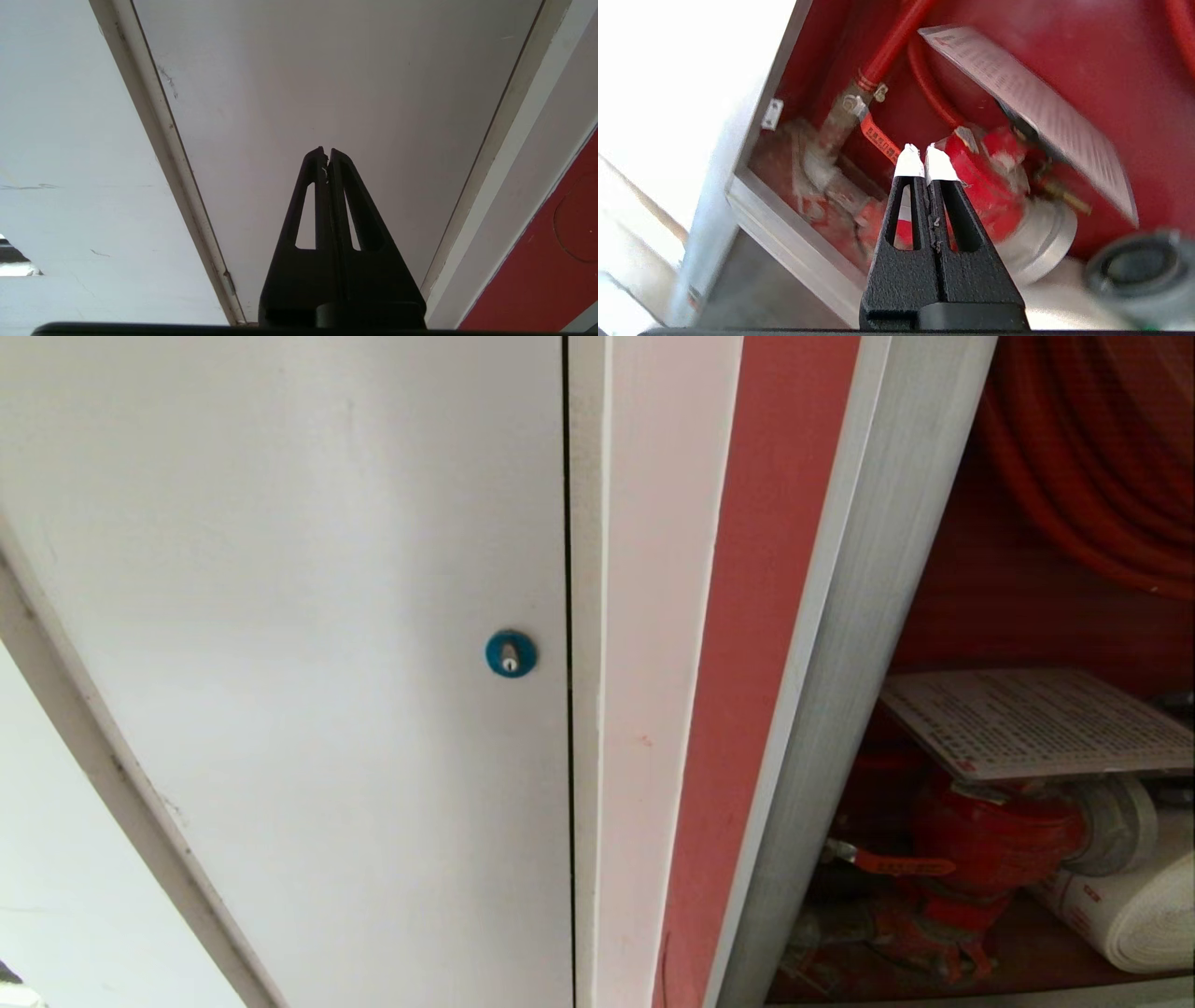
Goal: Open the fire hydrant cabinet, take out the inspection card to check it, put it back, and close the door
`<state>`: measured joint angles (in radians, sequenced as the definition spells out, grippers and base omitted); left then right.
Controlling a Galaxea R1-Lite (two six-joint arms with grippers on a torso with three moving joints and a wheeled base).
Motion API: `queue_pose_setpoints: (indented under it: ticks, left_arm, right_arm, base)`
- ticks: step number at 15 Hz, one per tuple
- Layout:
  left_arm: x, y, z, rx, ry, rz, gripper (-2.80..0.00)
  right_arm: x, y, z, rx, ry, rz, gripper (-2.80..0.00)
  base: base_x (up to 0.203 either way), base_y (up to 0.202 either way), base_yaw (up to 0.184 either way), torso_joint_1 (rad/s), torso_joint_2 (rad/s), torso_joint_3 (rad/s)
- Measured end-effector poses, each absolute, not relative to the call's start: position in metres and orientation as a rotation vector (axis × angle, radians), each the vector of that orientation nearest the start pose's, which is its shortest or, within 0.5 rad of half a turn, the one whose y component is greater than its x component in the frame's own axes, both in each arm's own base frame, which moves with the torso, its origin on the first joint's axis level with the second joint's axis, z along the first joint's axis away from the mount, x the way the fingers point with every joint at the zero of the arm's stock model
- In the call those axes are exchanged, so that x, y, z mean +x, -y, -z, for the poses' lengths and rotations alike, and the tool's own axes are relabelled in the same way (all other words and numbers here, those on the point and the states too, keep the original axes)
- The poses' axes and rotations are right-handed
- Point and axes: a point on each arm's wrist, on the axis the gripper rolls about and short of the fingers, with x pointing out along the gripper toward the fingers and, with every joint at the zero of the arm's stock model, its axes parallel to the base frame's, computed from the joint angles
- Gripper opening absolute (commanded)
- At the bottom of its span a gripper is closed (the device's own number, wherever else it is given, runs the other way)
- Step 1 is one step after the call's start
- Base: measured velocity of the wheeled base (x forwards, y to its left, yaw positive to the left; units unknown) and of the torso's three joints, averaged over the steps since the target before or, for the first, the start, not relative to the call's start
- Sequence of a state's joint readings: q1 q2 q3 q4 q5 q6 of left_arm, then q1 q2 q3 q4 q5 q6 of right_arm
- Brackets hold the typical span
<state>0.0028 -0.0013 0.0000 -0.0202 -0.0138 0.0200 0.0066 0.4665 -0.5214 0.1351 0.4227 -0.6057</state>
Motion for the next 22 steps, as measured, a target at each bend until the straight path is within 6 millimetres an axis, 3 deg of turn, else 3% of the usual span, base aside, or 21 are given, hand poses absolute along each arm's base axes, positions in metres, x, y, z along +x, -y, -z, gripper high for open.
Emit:
queue_pose_setpoints:
  ticks: [5,12,19,22]
  left_arm:
    - [-0.023,0.0,-0.078,0.02,0.022,0.01,-2.8]
    - [-0.023,0.0,-0.078,0.02,0.022,0.011,-2.8]
    - [-0.023,0.0,-0.078,0.02,0.022,0.011,-2.8]
    - [-0.023,0.0,-0.078,0.02,0.022,0.01,-2.8]
  right_arm:
    - [0.032,-0.012,-0.223,-0.781,-0.036,-0.581,-2.8]
    - [0.062,-0.027,-0.237,-1.116,-0.115,-0.594,-2.8]
    - [0.085,-0.07,-0.249,-1.281,-0.037,-0.446,-2.8]
    - [0.082,-0.083,-0.248,-1.35,-0.039,-0.393,-2.8]
  base:
    - [0.0,0.0,0.0,0.0,0.0,0.0]
    - [0.0,0.0,0.0,0.0,0.0,0.0]
    - [0.0,0.0,0.0,0.0,0.0,0.0]
    - [0.0,0.0,0.0,0.0,0.0,0.0]
